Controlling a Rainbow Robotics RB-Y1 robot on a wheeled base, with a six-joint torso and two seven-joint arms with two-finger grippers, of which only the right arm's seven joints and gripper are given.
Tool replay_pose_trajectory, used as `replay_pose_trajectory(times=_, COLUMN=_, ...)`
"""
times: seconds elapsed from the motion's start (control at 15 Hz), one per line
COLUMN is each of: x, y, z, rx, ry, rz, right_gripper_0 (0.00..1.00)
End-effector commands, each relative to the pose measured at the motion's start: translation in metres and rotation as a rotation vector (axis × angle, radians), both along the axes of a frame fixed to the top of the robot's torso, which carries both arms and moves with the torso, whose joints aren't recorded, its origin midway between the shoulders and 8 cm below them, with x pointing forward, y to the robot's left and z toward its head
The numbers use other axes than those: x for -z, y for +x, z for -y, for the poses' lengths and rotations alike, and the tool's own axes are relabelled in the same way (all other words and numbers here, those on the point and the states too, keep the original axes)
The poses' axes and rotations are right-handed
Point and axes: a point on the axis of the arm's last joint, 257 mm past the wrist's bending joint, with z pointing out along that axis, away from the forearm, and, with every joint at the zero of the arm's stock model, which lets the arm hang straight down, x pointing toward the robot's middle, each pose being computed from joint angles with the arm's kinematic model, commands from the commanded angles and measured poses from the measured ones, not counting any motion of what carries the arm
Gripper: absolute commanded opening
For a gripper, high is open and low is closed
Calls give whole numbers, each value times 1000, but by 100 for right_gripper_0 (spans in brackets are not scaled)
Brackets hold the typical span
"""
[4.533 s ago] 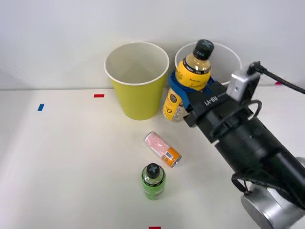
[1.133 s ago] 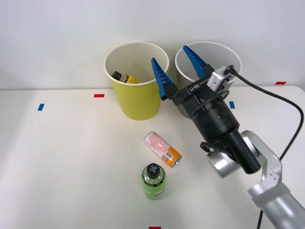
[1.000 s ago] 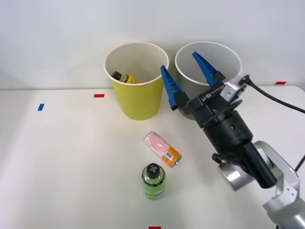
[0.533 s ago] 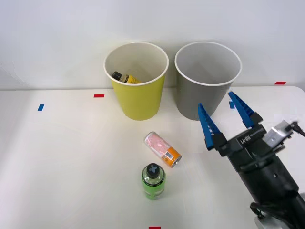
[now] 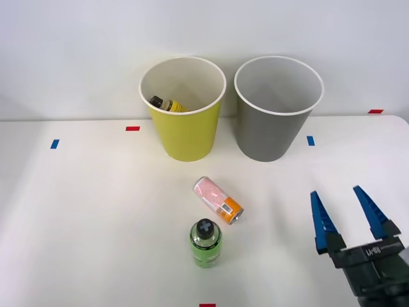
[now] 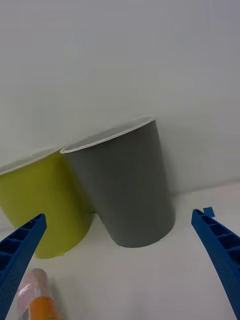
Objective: Put cans in the gray bin, plastic bottles in the light green bin
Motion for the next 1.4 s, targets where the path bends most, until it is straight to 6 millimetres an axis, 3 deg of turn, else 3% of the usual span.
replay_pose_trajectory(times=0.07, x=19, y=-16, z=12, rx=63, ry=14, rz=-54, right_gripper_0=100)
replay_pose_trajectory(times=0.87, x=62, y=-57, z=36, rx=234, ry=-30, rz=-182, right_gripper_0=100)
replay_pose_trajectory(times=1.4, x=83, y=-101, z=20, rx=287, ry=-189, rz=-143, right_gripper_0=100)
